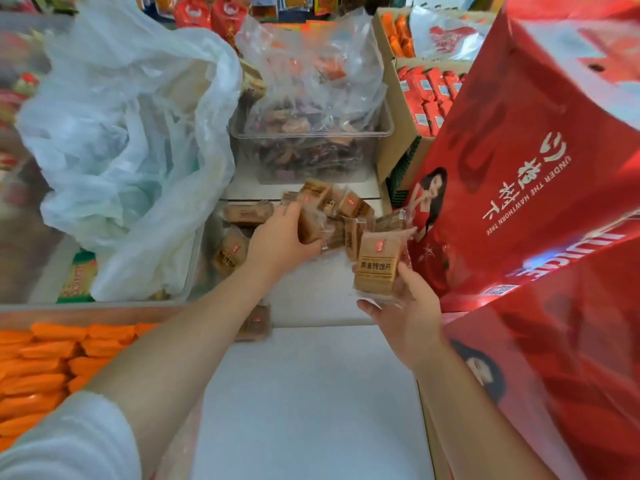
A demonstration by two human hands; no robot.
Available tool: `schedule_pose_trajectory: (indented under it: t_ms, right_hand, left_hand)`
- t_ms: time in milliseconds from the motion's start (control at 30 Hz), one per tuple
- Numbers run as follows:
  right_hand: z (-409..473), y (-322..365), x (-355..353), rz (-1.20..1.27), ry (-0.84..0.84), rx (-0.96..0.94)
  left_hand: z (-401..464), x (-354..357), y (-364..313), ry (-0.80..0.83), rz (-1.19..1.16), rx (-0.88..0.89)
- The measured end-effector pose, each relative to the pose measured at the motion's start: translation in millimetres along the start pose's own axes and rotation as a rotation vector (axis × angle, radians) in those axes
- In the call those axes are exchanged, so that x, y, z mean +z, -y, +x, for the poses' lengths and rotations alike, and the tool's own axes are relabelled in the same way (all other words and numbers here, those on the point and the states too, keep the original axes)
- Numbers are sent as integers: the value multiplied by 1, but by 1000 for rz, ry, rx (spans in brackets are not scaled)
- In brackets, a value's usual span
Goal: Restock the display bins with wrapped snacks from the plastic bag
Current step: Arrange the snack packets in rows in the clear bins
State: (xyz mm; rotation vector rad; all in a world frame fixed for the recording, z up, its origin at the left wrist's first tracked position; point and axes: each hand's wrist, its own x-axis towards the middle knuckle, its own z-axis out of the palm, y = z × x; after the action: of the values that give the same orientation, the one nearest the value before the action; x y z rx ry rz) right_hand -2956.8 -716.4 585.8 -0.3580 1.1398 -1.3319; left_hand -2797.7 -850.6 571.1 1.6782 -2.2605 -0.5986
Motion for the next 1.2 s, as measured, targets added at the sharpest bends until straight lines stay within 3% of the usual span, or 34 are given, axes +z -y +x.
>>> schedule_pose_trajectory:
  t_ms: [200,367,533,633,733,833,967,1067,1133,1200]
  right_hand:
    - [-25,11,40,-109,151,-13]
    - [-51,-9,109,-122,414,71]
    - [-84,-58,188,-153,640,229]
    - [-108,-91,226,-260,735,350]
    - [-135,-129,262,-370,836,377]
    - [-152,-159,294,-384,795,365]
    - [-161,-199,330,-343,709,290]
    - [-161,-235,354,-263,564,258]
    - [-165,-257,370,-211,487,277]
    - [-169,-274,389,-185,475,284]
  left_hand:
    - [-108,-71,-3,-85,-322,104]
    - [-190,-127,36,-97,-356,21]
    - [-275,-167,102,-107,-217,-182]
    - [-310,-182,134,-49,7,-264]
    - [-333,-196,166,-34,180,-253]
    - [-349,-215,203,-31,184,-208]
    - [-372,-241,259,27,-70,-132]
    - [-386,-251,305,-196,-435,-134]
    - [-393,-253,329,-280,-742,-310]
    - [-394,-255,351,-166,-991,-514]
